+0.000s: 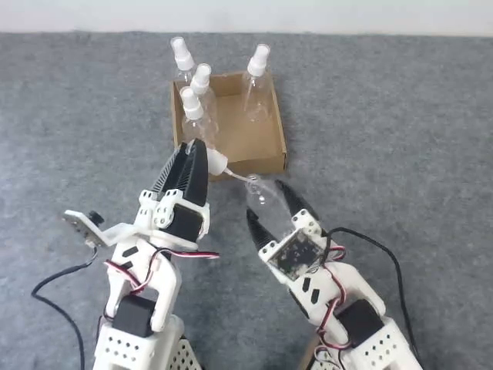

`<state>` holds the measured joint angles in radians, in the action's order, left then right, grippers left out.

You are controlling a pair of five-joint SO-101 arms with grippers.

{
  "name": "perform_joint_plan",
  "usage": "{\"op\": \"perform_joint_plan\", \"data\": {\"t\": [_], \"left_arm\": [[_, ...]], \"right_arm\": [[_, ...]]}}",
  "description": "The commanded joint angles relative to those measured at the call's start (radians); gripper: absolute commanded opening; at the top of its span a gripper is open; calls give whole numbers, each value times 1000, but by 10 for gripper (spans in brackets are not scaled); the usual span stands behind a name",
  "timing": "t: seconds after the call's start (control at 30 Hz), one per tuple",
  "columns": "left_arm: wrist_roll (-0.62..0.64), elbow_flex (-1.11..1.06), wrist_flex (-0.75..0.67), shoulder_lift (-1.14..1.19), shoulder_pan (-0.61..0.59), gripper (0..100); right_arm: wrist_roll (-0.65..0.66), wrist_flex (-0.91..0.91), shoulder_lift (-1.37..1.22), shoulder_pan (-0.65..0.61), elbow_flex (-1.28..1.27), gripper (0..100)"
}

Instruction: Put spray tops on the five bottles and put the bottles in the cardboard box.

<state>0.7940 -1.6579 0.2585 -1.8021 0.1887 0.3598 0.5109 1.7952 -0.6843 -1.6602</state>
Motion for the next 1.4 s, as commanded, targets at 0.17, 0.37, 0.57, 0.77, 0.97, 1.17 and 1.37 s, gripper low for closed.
{"op": "perform_joint_plan", "data": {"t": [0.17, 0.37, 0.57, 0.77, 0.97, 1.17, 1.37], "left_arm": [[-11, 61, 40, -18, -5, 12], [-11, 71, 83, -18, 5, 12], [-11, 130, 201, -18, 8, 12], [-12, 128, 242, -18, 74, 12], [-153, 130, 315, -18, 201, 12], [-155, 127, 322, -18, 212, 12], [-178, 131, 365, -18, 219, 12]], "right_arm": [[9, -117, 15, -114, -21, 111], [9, -76, 12, -111, -23, 111], [9, -42, 18, -110, -23, 111], [9, -50, 18, -77, -23, 112], [6, -47, 18, -35, -23, 112], [8, -42, 18, -35, -23, 111], [9, -41, 18, -33, -23, 111]]}}
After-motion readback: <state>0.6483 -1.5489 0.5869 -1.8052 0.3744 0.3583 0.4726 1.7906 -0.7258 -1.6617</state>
